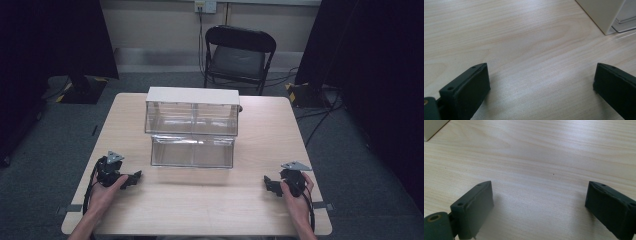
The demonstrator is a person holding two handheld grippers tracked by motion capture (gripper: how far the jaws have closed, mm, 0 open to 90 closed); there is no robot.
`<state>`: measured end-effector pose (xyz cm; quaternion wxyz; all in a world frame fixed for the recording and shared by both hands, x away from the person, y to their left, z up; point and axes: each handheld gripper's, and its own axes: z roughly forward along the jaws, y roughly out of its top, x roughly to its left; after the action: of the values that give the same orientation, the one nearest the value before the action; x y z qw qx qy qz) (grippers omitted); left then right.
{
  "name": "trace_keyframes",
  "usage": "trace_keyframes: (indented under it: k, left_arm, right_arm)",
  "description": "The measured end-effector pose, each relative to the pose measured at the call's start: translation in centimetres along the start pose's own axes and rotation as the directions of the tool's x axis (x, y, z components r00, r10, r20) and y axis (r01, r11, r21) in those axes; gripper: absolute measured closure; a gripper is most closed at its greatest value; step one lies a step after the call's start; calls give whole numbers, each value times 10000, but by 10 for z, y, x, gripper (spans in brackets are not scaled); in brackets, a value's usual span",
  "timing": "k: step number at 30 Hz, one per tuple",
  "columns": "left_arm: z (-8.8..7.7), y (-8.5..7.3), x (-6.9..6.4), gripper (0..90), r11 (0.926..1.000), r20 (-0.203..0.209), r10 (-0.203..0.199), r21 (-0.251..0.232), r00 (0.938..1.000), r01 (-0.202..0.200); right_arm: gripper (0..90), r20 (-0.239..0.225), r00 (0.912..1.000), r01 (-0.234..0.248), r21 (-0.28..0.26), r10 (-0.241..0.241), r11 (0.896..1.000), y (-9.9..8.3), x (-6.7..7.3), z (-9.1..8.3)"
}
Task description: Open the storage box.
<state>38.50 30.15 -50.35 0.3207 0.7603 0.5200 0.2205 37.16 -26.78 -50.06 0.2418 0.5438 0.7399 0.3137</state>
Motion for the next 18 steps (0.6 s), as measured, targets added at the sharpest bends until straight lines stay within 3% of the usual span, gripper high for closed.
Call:
trace_keyframes:
  k: [7,18]
  left_arm:
    - [-1,0,0,14,10000,29,22,1,10000,-22]
    - [-5,0,-2,162,9999,93,-106,-114,9999,107]
  right_arm:
    - [72,-1,10000,1,0,-1,10000,0,0,0]
    - [72,-1,10000,-4,1,4,10000,0,0,0]
